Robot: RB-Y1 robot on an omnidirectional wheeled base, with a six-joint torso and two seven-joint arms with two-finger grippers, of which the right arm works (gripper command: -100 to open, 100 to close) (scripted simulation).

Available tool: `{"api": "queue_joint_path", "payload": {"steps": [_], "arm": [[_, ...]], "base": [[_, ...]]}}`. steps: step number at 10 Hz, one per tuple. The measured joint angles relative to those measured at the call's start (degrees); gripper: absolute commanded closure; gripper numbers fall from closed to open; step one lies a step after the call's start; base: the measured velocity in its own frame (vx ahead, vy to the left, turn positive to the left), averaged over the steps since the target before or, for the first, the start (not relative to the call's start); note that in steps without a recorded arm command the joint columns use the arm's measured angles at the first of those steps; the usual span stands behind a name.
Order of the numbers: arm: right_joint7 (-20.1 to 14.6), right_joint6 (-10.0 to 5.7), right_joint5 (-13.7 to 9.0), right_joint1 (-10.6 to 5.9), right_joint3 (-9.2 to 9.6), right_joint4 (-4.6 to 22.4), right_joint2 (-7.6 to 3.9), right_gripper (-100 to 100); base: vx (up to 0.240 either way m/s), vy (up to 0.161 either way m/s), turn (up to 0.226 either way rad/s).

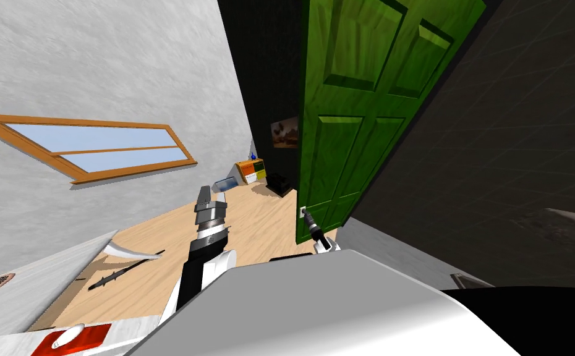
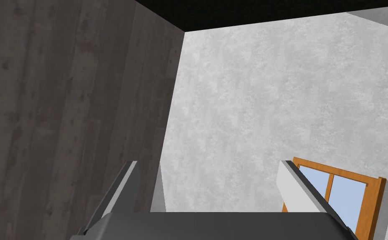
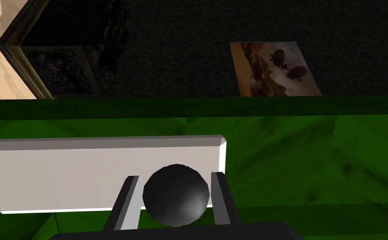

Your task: Push the door open

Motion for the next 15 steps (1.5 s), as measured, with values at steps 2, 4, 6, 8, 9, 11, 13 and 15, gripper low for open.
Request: {"api": "queue_joint_path", "payload": {"steps": [2,4,6,8,9,11,13,15], "arm": [[0.6,1.38,-0.4,0.99,-0.93,-2.6,-0.14,100],[1.0,0.93,-0.7,0.39,-1.55,-2.3,-0.18,100],[1.5,0.31,-1.2,-0.36,-2.55,-0.3,-0.03,100],[1.9,-1.19,-2.2,-1.68,-4.43,3.3,-0.34,100],[2.0,-0.58,-2.3,-0.77,-4.77,1.9,-0.63,100],[2.4,-0.07,-2.7,-0.8,-5.57,1.0,-0.56,100],[3.4,0.22,-3.5,-1.01,-7.32,1.2,-0.42,100],[3.7,1.05,-4.3,-0.36,-8.89,0.1,-0.76,100]], "base": [[0.185,0.092,-0.04],[0.077,0.032,-0.017],[0.108,0.078,-0.057],[0.175,0.115,-0.077],[0.067,0.005,0.014],[0.155,0.101,-0.059],[0.167,0.145,-0.095],[0.223,0.121,-0.072]]}}
